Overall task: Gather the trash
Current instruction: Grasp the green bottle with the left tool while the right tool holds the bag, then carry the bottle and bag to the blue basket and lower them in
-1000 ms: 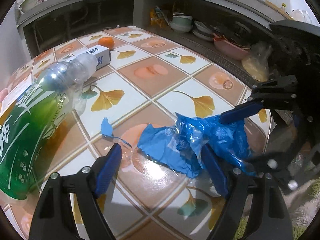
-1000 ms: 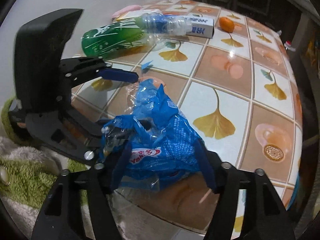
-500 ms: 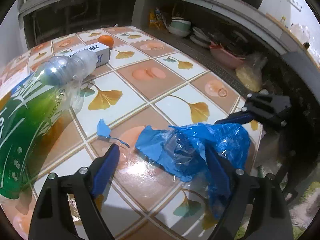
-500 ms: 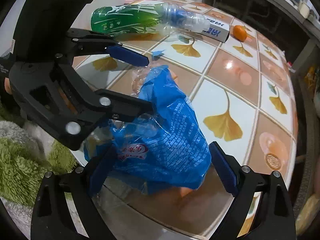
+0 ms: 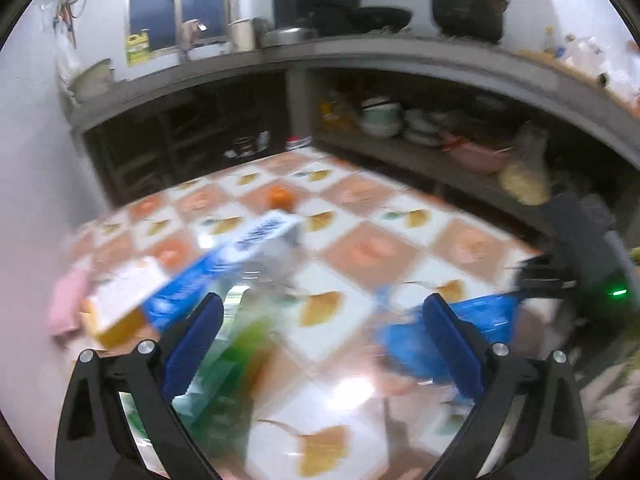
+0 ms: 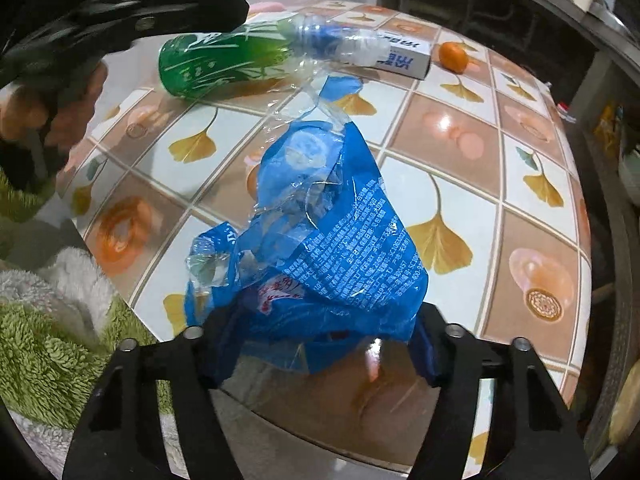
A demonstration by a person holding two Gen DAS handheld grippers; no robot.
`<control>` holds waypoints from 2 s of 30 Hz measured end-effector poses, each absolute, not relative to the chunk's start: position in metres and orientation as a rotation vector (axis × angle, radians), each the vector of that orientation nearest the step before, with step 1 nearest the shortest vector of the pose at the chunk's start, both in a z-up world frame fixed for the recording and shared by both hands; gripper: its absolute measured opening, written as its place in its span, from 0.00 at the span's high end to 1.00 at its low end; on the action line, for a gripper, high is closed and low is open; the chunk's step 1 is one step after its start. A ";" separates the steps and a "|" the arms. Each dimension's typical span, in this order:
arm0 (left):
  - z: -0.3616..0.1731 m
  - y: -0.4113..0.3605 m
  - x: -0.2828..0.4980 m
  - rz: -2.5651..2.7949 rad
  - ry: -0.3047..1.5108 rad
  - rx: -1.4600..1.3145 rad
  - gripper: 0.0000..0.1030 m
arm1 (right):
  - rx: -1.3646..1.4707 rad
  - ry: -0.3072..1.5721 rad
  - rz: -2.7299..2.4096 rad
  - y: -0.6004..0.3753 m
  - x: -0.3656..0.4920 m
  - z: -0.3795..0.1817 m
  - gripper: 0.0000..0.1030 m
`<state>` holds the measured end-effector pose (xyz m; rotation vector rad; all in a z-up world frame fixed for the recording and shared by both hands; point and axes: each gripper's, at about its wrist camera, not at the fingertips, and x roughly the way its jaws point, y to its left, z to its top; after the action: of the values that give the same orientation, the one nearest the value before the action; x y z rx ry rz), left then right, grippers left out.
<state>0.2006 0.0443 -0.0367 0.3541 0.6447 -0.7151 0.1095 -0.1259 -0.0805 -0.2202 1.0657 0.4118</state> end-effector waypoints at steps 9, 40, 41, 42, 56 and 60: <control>-0.074 0.053 0.272 -0.571 0.974 0.415 0.05 | -0.062 1.063 0.369 -0.154 0.112 -0.079 0.79; -0.035 -0.011 0.221 -0.730 1.075 0.446 0.42 | 0.554 0.706 0.423 -0.292 0.062 -0.038 0.94; -0.028 -0.023 0.219 -0.776 1.074 0.413 0.42 | 0.576 0.673 0.403 -0.304 0.057 -0.032 0.94; -0.022 -0.036 0.218 -0.825 1.071 0.388 0.42 | 0.604 0.635 0.372 -0.321 0.049 -0.026 0.94; -0.086 -0.341 0.220 -1.323 1.364 0.370 0.42 | 0.986 0.778 -0.244 -0.506 0.000 -0.138 0.94; -0.152 -0.424 0.222 -1.299 1.574 0.394 0.44 | 1.144 0.905 -0.332 -0.539 0.011 -0.210 0.94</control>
<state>0.2225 -0.4238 -0.1517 0.3942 1.5738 -1.2991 0.0111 -0.5391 -0.2100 1.1438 0.9046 -0.3319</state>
